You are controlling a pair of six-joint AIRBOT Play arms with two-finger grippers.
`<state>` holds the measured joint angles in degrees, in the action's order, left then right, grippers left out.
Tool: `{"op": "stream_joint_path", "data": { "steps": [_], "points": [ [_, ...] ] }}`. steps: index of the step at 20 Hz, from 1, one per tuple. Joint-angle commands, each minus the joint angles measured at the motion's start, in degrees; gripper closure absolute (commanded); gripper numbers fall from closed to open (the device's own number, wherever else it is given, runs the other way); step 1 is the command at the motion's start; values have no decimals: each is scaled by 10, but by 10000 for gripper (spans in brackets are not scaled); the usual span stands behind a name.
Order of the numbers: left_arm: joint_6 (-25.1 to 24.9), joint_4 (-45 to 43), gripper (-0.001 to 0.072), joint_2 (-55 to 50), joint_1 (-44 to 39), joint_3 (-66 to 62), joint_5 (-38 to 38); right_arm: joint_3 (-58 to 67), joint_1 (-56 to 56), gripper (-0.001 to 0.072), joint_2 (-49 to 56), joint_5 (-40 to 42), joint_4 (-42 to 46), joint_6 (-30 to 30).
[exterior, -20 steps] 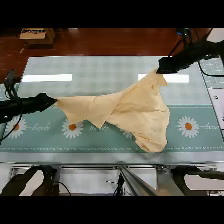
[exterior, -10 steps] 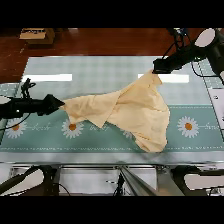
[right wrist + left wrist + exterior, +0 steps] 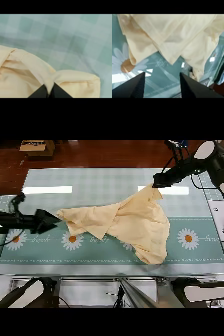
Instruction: Fold the shirts.
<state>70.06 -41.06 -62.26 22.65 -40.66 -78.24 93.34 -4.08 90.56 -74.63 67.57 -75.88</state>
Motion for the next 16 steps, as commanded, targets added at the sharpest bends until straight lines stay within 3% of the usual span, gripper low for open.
{"op": "stream_joint_path", "data": {
  "steps": [1, 4, 8, 14, 16],
  "points": [
    [21, 3, 196, 9, -110, 73, 43, 0, 0, 673, 0, 0, 1, 3],
    [58, 37, 196, -8, -216, 99, 153, 0, 0, 673, 0, -4, 1, 4],
    [63, 128, 197, -72, -312, 99, 252, 0, 0, 673, 0, -4, 5, 12],
    [54, 157, 197, -155, -337, 99, 278, 0, 0, 673, 0, 0, 5, 17],
    [24, 186, 196, -160, -338, 93, 286, 0, 0, 673, 0, 0, 4, 17]
  ]
}}
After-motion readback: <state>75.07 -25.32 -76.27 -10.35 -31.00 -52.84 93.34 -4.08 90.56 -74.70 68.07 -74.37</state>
